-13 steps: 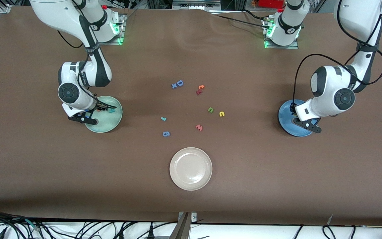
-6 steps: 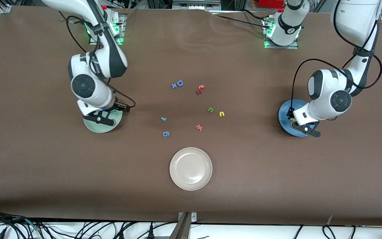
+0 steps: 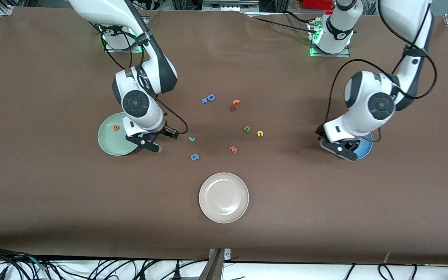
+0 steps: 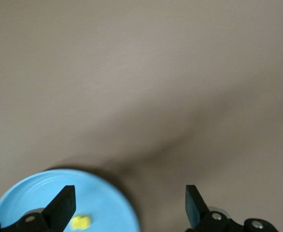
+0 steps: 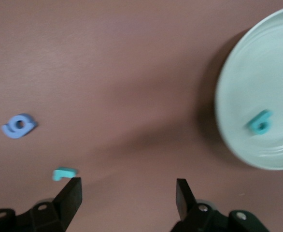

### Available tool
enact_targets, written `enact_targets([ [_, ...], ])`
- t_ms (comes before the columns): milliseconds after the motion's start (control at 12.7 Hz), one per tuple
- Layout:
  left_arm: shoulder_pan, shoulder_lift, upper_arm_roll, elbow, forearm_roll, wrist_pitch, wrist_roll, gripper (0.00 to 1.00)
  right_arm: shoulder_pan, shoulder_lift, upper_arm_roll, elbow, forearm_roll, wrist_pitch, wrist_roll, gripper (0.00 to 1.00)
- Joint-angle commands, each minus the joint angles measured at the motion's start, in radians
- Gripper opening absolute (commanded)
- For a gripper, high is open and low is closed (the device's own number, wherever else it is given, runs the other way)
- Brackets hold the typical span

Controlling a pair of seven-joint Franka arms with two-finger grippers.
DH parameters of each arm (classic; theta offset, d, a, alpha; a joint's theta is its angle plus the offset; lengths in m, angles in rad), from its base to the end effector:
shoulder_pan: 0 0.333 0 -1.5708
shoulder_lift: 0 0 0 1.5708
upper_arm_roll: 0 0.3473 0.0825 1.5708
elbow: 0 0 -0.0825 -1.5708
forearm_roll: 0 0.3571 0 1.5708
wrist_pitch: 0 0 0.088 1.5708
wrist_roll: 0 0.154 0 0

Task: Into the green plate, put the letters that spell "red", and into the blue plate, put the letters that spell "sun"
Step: 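Grasp a teal letter with the right gripper while the left grasps yellow u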

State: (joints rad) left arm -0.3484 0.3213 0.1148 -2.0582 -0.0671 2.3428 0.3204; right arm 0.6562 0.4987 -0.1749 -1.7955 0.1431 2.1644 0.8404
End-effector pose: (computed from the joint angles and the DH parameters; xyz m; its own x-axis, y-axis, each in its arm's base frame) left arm 0.5599 -0.1380 0.2791 0.8715 -0.4896 -0.0291 -0.4892 -0.8719 0.0205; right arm 0.5488 0.3076 0.2639 0.9028 -0.4186 -0.0987 -0.4130 -0.9078 0.0731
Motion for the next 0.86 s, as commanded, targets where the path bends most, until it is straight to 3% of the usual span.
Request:
enact_targets([
  [0, -0.063, 0.021, -0.036, 0.033, 0.003, -0.010, -0.145, 1.00, 0.016, 0.075, 0.014, 0.070, 0.072, 0.059, 0.046, 0.87],
  [393, -0.165, 0.097, -0.063, 0.079, 0.004, -0.003, -0.643, 1.00, 0.075, 0.161, 0.017, 0.070, 0.073, 0.211, 0.143, 0.82],
  [550, -0.188, 0.130, -0.064, 0.101, 0.003, -0.002, -0.753, 1.00, 0.095, 0.173, 0.017, 0.068, 0.073, 0.235, 0.144, 0.66],
  [785, -0.231, 0.179, -0.073, 0.141, 0.004, -0.002, -0.914, 1.00, 0.100, 0.175, 0.015, 0.065, 0.073, 0.235, 0.163, 0.53],
])
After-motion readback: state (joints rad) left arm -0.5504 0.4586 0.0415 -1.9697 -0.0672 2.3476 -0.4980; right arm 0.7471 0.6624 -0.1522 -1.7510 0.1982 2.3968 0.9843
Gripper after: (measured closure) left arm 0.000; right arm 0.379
